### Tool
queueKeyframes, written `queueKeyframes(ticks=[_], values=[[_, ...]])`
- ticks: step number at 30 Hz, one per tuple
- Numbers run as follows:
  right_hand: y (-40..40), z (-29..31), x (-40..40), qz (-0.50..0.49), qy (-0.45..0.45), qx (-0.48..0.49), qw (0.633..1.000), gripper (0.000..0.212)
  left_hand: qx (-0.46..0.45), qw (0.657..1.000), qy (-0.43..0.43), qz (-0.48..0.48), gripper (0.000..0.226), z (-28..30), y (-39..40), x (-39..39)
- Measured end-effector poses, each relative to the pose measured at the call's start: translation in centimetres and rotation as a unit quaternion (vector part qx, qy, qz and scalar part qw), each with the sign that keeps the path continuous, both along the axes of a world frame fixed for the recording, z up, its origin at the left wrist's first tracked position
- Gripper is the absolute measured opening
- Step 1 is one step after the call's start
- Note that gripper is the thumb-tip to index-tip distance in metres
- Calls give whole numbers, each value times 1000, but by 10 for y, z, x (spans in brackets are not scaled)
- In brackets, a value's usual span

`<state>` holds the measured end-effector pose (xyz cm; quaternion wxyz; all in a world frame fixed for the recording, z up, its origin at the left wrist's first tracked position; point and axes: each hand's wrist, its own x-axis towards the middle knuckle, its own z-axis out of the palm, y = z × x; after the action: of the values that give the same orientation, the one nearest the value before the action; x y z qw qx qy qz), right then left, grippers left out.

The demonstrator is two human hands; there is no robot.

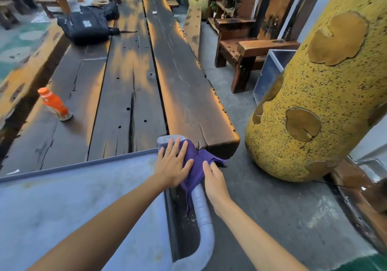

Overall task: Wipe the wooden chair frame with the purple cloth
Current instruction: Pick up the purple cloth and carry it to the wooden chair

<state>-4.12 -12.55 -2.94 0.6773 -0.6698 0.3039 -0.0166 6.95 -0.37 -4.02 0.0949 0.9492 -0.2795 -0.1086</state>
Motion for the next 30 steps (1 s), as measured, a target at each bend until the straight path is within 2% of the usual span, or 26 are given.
queueKeyframes(ticks=[2,5,9,12,15,18,20,22,24,26,28,30], values=[[-4,6,8,-4,-32,43,999,25,-7,1000,-2,10,71,1,-2,9],[-12,15,18,-9,-61,55,997,27,-18,999,23,30,73,7,-7,22],[-27,26,29,-19,-114,135,984,44,-78,989,123,29,73,32,-18,39],[-41,41,31,-15,-135,202,970,61,-156,960,230,21,83,52,-29,47],[-56,57,30,-24,-150,232,961,67,-254,912,322,18,81,63,-43,52],[-75,69,26,-20,-165,238,957,68,-286,906,311,32,90,78,-57,56],[-88,75,22,-21,-169,242,955,70,-274,907,318,33,96,88,-67,60],[-105,78,20,-22,-172,243,954,72,-235,911,340,11,86,96,-78,63],[-125,83,17,-17,-182,237,954,72,-229,901,367,-6,62,102,-91,63],[-147,87,15,-8,-195,232,953,67,-275,876,396,6,45,105,-110,61],[-176,85,13,-12,-214,217,952,55,-333,846,416,32,43,105,-132,60],[-203,80,12,-23,-213,170,962,54,-377,824,421,42,43,105,-154,60]])
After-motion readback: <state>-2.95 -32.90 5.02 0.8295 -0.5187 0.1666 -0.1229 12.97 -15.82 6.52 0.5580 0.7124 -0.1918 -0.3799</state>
